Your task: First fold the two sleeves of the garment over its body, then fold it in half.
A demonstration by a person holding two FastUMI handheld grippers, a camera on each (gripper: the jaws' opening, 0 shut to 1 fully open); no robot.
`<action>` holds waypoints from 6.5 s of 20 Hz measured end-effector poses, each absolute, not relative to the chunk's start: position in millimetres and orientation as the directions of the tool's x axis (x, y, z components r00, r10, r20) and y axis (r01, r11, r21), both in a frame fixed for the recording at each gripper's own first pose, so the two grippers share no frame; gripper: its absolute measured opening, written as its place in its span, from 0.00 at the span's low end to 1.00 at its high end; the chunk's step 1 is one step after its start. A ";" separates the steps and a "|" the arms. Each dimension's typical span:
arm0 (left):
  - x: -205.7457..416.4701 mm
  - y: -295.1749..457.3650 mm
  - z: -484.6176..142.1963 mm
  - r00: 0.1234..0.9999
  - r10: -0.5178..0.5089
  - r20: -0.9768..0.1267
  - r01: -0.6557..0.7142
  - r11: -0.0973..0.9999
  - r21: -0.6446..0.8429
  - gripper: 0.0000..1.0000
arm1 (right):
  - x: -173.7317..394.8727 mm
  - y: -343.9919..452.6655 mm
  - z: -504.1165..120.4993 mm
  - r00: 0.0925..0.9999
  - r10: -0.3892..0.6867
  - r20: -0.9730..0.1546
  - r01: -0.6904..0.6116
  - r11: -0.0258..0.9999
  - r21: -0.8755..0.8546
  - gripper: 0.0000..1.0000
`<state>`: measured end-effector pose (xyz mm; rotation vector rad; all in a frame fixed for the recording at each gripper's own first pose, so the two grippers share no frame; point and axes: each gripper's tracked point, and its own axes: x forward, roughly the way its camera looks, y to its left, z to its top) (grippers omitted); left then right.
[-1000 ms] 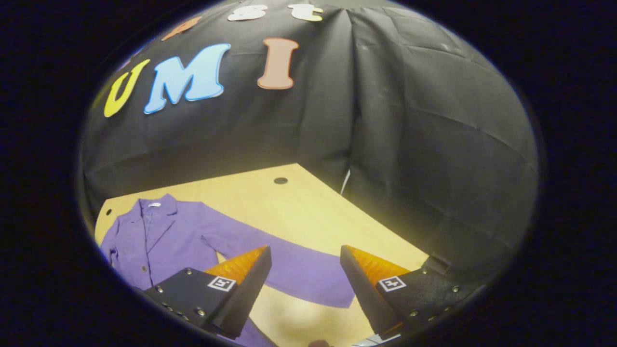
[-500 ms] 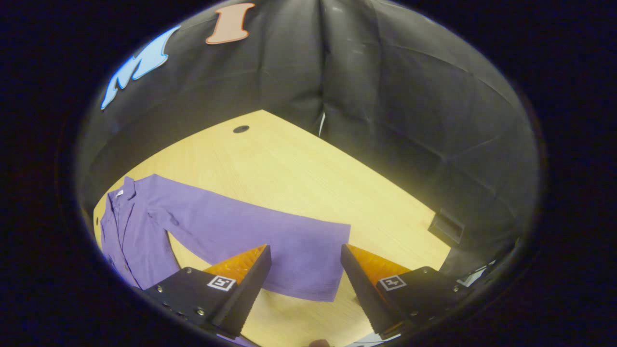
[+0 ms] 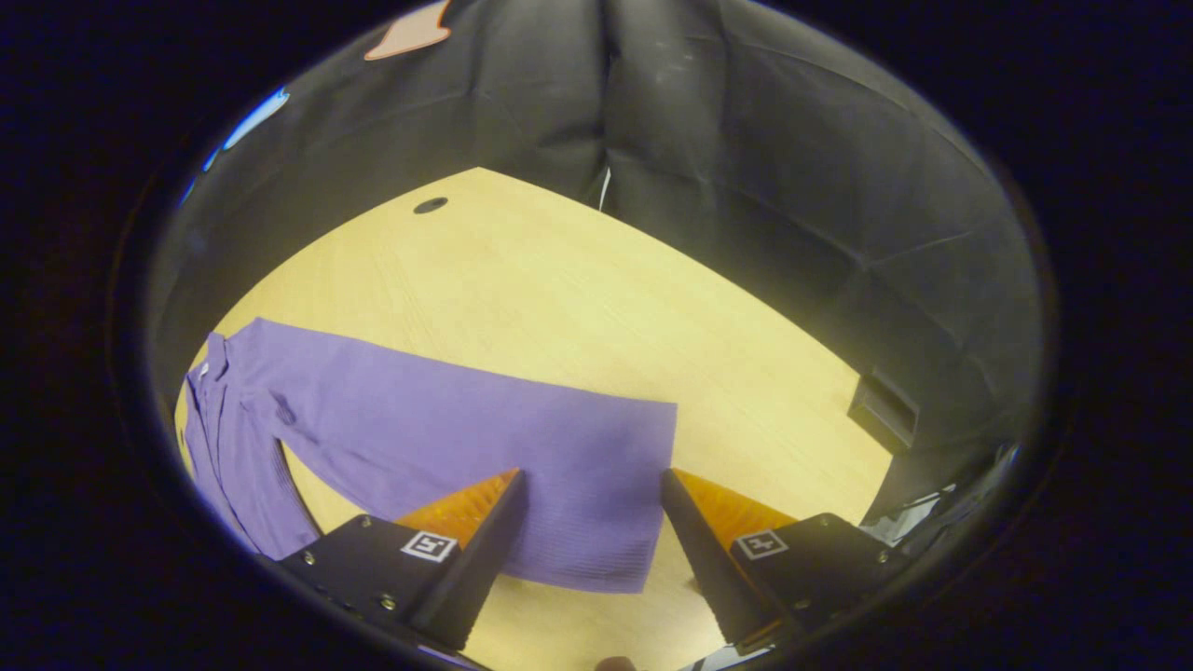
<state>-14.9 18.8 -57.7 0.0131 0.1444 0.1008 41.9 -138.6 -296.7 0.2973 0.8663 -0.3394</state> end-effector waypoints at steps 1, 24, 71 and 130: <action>-15.5 20.6 -57.6 0.985 0.102 -0.142 -0.100 0.995 0.020 0.94 | 40.9 -137.2 -299.0 0.600 -0.162 -0.784 0.406 0.906 0.124 0.95; -26.5 66.5 -68.0 0.983 0.116 -0.141 -0.120 0.993 -0.017 0.94 | 95.3 -41.9 -149.0 0.868 0.117 -0.482 0.133 0.881 0.454 0.02; -142.4 351.5 -296.6 0.638 0.568 -0.520 -0.656 0.754 0.019 0.94 | 21.3 351.4 -101.3 0.671 0.578 -0.464 -0.625 0.778 0.066 0.92; 120.2 -121.7 -269.2 0.790 -0.118 -0.602 -0.024 0.975 -0.223 0.07 | 18.6 9.8 -168.8 0.793 0.362 -0.491 -0.286 0.932 0.224 0.92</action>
